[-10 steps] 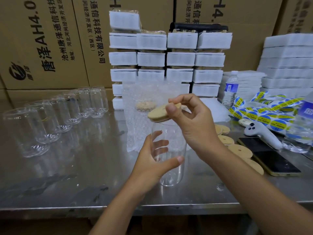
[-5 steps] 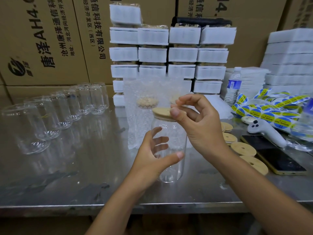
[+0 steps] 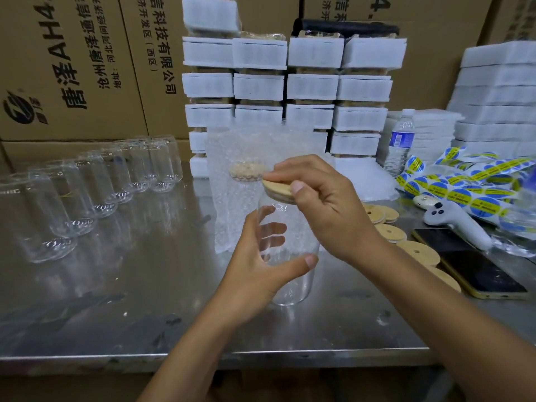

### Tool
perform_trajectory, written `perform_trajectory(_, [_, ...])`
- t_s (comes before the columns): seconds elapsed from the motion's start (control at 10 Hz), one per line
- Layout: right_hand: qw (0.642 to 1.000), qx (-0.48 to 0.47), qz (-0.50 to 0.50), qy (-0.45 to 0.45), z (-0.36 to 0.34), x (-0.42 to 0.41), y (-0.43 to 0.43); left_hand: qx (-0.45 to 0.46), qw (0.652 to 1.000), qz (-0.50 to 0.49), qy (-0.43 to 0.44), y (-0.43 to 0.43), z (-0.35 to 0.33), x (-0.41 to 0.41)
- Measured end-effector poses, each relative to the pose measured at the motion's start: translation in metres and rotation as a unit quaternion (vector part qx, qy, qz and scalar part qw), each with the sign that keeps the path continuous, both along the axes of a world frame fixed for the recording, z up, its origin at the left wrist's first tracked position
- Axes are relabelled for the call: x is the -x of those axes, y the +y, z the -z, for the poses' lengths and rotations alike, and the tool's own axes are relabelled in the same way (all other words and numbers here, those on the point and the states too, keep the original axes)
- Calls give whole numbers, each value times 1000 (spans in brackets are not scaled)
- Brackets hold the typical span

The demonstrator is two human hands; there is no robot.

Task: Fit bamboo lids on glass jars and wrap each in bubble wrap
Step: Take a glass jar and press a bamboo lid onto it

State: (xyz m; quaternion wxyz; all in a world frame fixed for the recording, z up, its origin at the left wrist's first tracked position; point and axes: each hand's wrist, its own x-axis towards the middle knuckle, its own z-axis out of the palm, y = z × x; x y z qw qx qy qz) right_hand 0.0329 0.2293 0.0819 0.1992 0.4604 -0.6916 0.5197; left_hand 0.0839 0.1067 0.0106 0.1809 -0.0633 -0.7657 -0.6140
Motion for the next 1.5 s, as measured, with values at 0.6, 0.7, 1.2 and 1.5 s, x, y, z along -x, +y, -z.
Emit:
perform_trajectory(0.6, [997, 5, -37, -61, -11, 34, 15, -69, 998, -8, 5, -14, 1, 6])
perform_trajectory(0.7, [982, 148, 88, -75, -14, 75, 39, -98, 995, -29, 21, -29, 0, 10])
perform_trajectory(1.2, [826, -314, 429, -189, 66, 269, 66, -222, 949, 222, 8, -94, 11, 58])
perform_trajectory(1.5, [783, -313, 519, -140, 81, 292, 44, -416, 835, 348, -97, -106, 22, 99])
